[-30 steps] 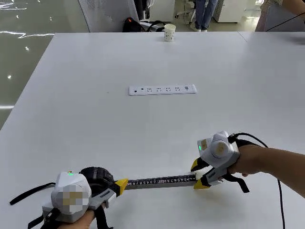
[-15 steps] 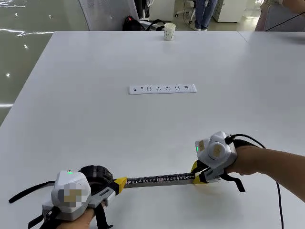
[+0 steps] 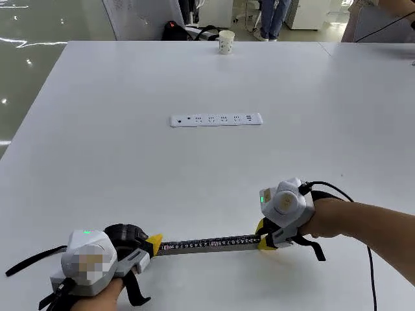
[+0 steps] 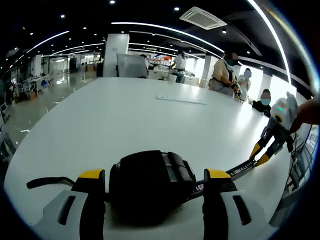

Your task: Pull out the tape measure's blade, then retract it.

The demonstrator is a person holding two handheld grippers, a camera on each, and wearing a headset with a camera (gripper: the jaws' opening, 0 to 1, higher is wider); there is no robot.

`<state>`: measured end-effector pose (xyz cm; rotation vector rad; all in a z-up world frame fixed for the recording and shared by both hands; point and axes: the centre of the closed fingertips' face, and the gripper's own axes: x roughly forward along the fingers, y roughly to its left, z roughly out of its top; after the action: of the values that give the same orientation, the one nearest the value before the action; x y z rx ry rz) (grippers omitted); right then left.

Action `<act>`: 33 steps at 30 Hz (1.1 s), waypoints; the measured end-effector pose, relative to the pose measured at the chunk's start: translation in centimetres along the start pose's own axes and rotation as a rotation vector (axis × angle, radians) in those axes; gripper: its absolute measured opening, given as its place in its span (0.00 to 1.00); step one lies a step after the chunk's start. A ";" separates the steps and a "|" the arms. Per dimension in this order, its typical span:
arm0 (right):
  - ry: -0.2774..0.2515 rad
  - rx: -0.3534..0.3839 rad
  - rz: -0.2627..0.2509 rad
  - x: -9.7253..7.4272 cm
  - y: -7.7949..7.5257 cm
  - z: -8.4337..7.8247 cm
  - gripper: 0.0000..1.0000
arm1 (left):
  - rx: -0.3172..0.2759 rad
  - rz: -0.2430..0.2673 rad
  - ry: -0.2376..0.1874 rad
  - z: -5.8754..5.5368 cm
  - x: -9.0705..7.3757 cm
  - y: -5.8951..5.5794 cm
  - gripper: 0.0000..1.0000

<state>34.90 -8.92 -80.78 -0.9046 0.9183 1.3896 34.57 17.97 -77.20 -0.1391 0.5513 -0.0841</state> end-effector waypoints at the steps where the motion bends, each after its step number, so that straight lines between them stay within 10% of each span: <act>1: 0.005 0.002 -0.003 0.0 0.0 0.0 0.10 | 0.000 0.008 0.001 0.0 0.0 0.1 0.74; 33: 0.035 0.005 0.022 0.2 0.0 0.2 0.10 | 0.038 -0.001 0.083 -0.5 0.1 0.2 0.62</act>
<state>34.94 -8.63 -80.85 -0.9201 0.9608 1.3932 34.40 18.14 -77.72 -0.0993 0.6320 -0.1011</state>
